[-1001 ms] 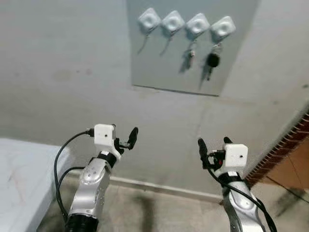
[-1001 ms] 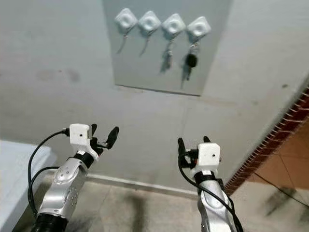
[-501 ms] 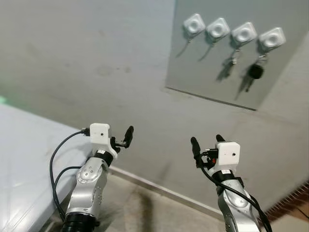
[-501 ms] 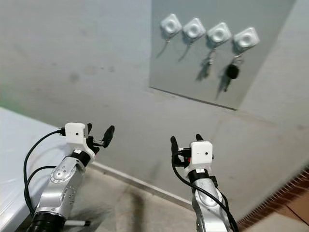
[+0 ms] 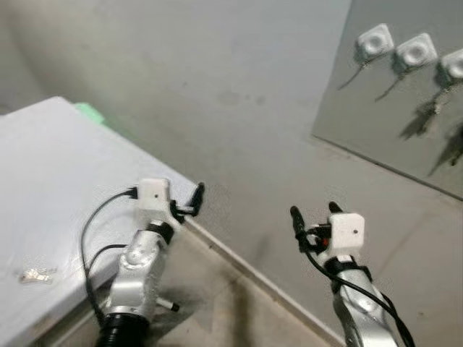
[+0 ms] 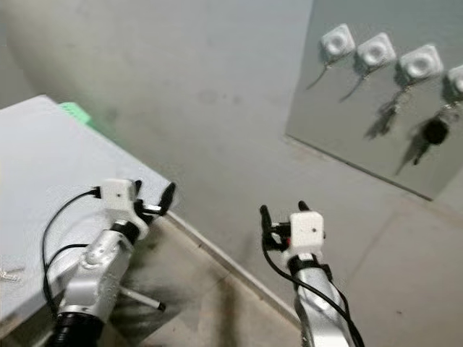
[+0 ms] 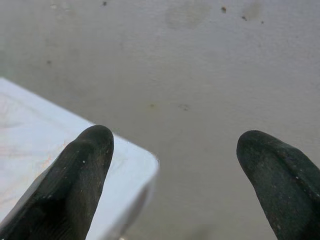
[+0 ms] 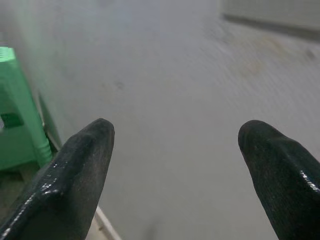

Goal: Hang keys on a hook

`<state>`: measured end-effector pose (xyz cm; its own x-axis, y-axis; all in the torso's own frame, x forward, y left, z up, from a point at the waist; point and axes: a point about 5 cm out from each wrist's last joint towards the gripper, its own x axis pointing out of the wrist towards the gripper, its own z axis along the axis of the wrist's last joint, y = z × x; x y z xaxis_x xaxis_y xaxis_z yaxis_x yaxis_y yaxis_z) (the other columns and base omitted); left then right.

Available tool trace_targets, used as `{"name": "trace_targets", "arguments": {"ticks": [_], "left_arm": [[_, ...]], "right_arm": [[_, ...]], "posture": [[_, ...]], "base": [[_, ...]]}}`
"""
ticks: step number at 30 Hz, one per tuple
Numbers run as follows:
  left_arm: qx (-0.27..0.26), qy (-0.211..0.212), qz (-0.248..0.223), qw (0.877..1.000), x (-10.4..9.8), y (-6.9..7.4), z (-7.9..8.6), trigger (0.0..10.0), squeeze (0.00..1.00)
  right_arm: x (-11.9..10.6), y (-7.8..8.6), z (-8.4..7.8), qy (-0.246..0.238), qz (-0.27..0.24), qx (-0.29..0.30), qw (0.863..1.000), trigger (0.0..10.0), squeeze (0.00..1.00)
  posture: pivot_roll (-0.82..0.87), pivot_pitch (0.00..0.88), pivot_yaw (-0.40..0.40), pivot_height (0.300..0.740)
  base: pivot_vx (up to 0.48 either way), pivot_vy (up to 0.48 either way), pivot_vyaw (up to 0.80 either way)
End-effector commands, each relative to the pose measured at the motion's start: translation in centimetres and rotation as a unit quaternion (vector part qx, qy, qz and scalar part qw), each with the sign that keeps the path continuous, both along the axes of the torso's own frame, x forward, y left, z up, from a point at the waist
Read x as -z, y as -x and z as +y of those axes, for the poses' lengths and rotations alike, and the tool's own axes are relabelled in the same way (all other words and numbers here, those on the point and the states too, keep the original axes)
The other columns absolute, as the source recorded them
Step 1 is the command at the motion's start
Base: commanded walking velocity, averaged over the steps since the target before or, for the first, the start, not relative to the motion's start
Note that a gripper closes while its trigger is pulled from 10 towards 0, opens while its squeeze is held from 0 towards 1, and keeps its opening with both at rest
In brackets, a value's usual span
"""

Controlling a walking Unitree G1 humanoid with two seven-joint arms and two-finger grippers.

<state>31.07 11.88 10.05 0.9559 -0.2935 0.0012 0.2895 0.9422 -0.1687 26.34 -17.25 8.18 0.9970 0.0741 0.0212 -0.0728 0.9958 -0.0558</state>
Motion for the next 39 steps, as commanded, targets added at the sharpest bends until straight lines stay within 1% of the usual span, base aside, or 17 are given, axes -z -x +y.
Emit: {"name": "trace_targets", "arguments": {"ticks": [1,13,39], "left_arm": [[-0.013,-0.008,0.002,1.0,-0.04,-0.23,1.02,10.0,0.0],[-0.007,-0.008,0.006,1.0,0.1,-0.29,0.69,10.0,0.0],[-0.01,0.007,0.004,1.0,-0.04,-0.15,0.25,10.0,0.0]], "right_arm": [[-0.25,-0.33,0.88,-0.008,-0.003,-0.015,1.0,10.0,0.0],[-0.56,-0.6,0.47,0.0,-0.005,-0.02,1.0,10.0,0.0],[-1.01,-0.76,0.53,0.007,-0.01,-0.036,0.999,10.0,0.0]], "posture": [[0.04,0.0,-0.024,0.74],[0.04,0.0,-0.033,0.74],[0.04,0.0,-0.054,0.74]], "base": [[0.0,0.0,0.8],[0.0,0.0,0.8],[0.0,0.0,0.8]]}}
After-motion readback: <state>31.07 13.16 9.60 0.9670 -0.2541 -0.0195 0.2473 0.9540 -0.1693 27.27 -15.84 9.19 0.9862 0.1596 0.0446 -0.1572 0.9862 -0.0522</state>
